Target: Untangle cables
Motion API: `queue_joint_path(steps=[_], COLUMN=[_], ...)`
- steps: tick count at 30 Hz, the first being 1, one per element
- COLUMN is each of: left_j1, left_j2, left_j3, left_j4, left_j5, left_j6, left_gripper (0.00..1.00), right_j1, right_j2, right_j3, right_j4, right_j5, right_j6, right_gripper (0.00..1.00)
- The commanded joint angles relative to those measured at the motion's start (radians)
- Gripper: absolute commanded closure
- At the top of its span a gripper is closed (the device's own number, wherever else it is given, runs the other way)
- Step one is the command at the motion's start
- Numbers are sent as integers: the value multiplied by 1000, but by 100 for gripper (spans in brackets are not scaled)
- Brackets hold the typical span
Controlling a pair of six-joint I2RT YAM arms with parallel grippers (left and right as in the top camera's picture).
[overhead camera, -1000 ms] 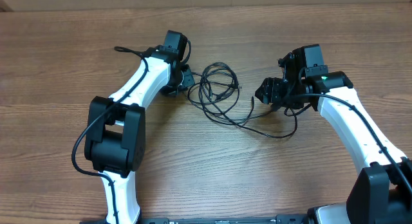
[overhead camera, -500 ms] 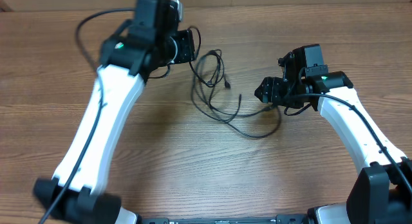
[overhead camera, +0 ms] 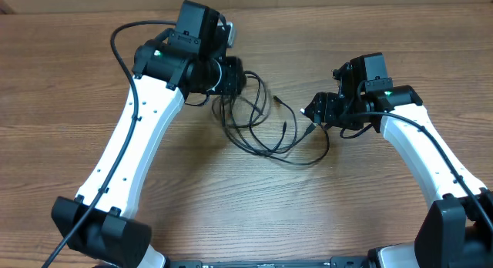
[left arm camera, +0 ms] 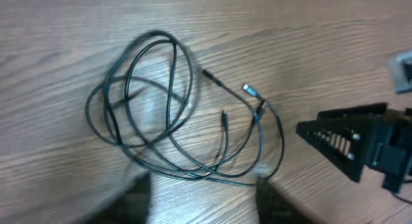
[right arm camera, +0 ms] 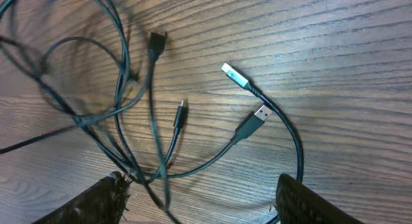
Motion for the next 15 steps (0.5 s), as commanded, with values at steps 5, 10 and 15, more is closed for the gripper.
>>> queue_joint_path(steps=[5, 10, 15], left_j1=[-14, -14, -11], left_j2=[69, 134, 220], left_j3=[-2, -2, -2], left_j4=[3, 39, 66], left_j5=[-118, -272, -283], left_j6=[63, 31, -36], left_gripper=[33, 33, 36], right_j1=[-1, -1, -1], right_j2=[-18, -18, -18], right_j3=[9, 9, 9], right_j4=[2, 3, -1], right_j5=[7, 7, 7], right_j6=[-8, -8, -8], right_gripper=[28, 27, 26])
